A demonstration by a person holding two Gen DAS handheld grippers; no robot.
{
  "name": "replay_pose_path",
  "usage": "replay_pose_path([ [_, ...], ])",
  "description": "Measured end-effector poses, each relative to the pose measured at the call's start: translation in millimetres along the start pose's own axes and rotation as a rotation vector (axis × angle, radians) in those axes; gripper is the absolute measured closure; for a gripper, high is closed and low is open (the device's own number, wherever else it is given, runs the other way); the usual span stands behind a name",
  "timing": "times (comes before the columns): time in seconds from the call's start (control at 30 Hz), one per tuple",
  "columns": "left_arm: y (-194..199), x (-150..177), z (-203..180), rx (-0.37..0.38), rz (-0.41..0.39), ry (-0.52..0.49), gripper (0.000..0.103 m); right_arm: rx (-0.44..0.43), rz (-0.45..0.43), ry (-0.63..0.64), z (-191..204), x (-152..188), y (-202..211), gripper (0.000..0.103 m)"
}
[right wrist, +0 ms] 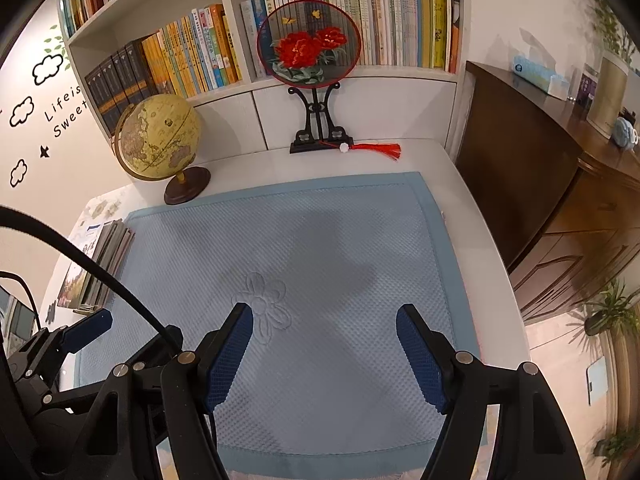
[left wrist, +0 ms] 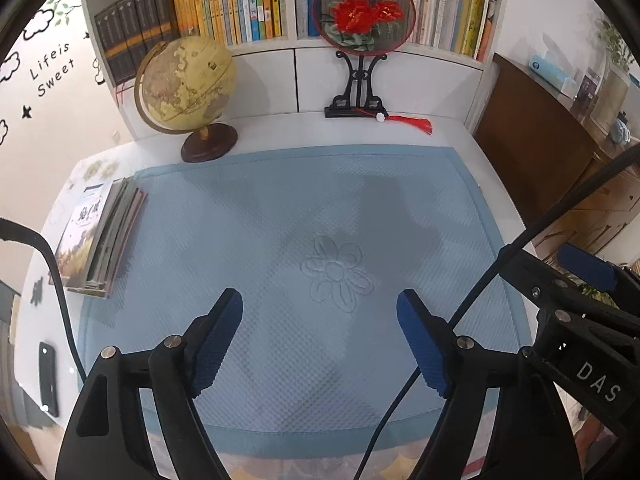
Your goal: Organize books
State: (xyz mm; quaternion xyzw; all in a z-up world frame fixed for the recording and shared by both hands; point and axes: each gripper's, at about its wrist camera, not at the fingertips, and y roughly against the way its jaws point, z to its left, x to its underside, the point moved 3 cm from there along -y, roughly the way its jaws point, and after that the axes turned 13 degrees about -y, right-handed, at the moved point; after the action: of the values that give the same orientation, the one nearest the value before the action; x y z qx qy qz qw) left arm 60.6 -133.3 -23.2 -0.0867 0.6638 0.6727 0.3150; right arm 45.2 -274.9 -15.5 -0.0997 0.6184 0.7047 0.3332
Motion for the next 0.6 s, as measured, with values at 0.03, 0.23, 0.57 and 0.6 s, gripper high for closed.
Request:
replay_pose_path([
  [0.03,1,0,1,-0.006,-0.007,0.002,0.024,-0.001,-0.001,-0.002,0,2,1,0.031],
  [0.23,4,2,4,-0.083,-0.027,-0.014,0.021,-0.011,0.0,0.001,-1,3,2,0.031],
  [0.57,-6,12,7,-0.058,0.051,0.01,0.021,-0.011,0.005,0.018,4,5,0,0.031],
  [0.6,-6,12,8,-0.056,0.051,0.011,0.021,-0.011,0.007,0.02,5,6,0,0.031],
])
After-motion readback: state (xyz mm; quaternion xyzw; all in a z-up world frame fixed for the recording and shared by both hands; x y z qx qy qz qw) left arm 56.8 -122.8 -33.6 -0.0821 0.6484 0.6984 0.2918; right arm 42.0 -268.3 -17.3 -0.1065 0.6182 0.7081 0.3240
